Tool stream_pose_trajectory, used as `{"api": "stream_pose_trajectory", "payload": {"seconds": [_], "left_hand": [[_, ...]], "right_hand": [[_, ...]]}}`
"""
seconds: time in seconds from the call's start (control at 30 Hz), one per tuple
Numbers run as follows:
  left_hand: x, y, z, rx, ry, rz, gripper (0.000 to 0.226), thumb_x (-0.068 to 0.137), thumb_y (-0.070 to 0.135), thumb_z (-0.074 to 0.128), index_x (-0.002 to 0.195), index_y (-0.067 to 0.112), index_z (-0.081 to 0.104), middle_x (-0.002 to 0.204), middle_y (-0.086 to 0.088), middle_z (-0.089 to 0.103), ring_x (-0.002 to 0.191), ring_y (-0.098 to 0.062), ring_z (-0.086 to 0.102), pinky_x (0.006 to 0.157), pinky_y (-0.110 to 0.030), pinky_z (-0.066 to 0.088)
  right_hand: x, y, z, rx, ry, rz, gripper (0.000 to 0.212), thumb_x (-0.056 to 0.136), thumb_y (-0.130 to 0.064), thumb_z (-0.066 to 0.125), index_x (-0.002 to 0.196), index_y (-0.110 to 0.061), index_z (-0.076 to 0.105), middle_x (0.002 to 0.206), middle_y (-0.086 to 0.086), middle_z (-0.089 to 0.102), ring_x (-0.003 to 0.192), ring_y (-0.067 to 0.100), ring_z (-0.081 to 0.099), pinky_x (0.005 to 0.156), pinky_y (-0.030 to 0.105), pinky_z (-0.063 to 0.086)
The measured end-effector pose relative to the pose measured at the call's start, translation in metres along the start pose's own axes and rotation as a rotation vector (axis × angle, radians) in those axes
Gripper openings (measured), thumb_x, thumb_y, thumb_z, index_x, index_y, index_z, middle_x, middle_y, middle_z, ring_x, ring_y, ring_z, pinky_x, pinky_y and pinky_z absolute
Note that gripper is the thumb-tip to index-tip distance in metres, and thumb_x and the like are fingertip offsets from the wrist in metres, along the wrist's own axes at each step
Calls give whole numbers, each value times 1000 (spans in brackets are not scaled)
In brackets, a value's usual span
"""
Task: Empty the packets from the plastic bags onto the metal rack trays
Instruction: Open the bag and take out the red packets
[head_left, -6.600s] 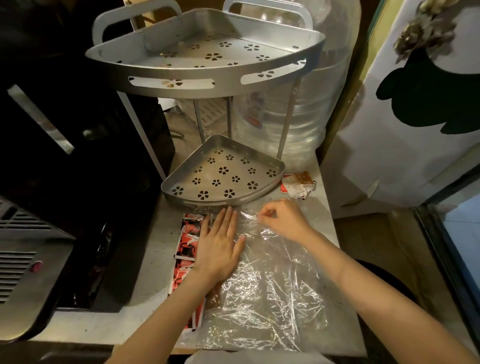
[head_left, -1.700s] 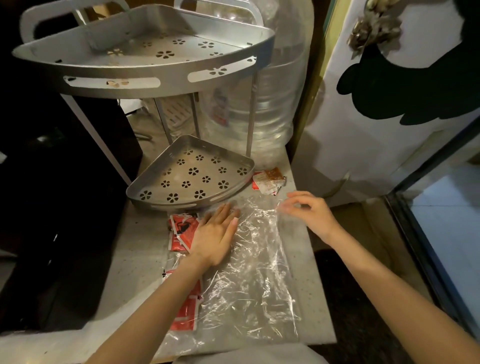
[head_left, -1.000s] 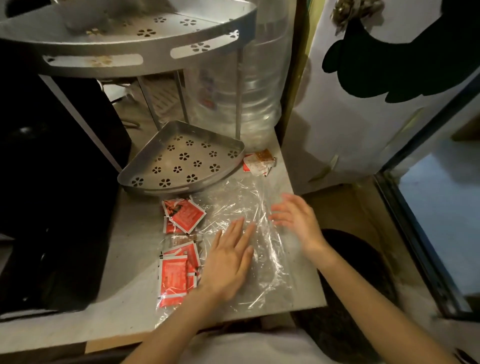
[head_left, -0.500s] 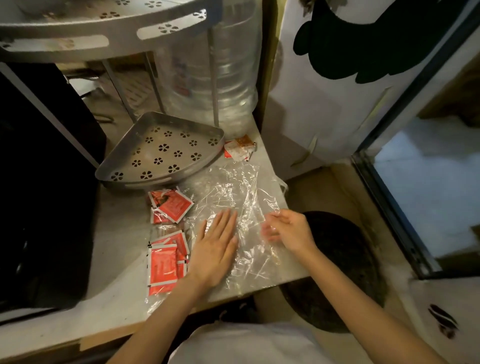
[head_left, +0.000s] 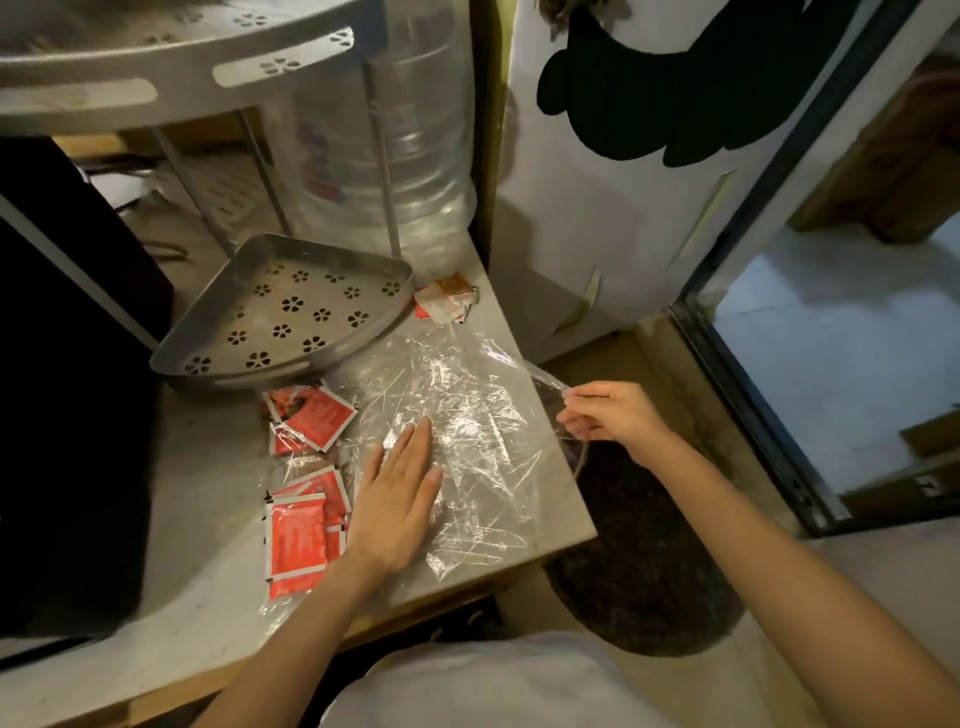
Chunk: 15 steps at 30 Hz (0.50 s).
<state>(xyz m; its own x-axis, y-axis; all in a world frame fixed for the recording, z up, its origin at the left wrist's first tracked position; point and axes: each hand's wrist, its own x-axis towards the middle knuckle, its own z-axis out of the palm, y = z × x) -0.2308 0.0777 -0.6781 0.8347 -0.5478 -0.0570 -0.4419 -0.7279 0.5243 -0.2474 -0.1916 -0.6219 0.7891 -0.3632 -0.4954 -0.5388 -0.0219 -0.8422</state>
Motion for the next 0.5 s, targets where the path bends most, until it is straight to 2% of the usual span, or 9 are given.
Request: {"api": "stream_pose_trajectory", "payload": {"seconds": [0.1, 0.23, 0.33, 0.43, 0.5], "left_hand": [[1, -1, 0, 78, -29, 20, 81, 75, 65, -25, 143, 29, 0, 154, 10, -4, 141, -3, -11, 116, -35, -10], [1, 1, 1, 180, -77, 12, 86, 71, 65, -29, 145, 30, -3, 153, 7, -14, 140, -7, -19, 114, -34, -16], [1, 4, 0, 199, -84, 6, 85, 71, 66, -27, 145, 30, -3, 153, 6, -14, 140, -10, -19, 113, -35, -17], [3, 6, -3, 196, -100, -7, 88, 69, 69, -27, 144, 30, -3, 153, 5, -13, 140, -10, -19, 112, -34, -18], [4, 8, -6, 199, -109, -14, 91, 65, 70, -28, 144, 31, -4, 153, 5, -13, 140, -11, -17, 112, -34, -17]], "right_hand": [[7, 10, -9, -28, 6, 58, 21, 85, -12, 63, 104, -6, 65, 85, 9, 71, 72, 15, 66, 59, 22, 55], [13, 18, -15, -66, -54, 114, 19, 85, -18, 63, 103, -10, 68, 93, 6, 71, 83, 15, 66, 74, 29, 55], [14, 12, -16, -76, -117, 158, 17, 87, -20, 59, 102, -15, 66, 99, 6, 70, 90, 17, 65, 72, 29, 52], [16, 2, -19, -99, -136, 116, 27, 85, -21, 63, 111, -13, 63, 101, 5, 70, 93, 18, 65, 77, 30, 53], [16, -9, -19, -186, -133, 14, 33, 83, -19, 63, 116, -17, 59, 109, 2, 66, 100, 15, 62, 84, 30, 50]]}}
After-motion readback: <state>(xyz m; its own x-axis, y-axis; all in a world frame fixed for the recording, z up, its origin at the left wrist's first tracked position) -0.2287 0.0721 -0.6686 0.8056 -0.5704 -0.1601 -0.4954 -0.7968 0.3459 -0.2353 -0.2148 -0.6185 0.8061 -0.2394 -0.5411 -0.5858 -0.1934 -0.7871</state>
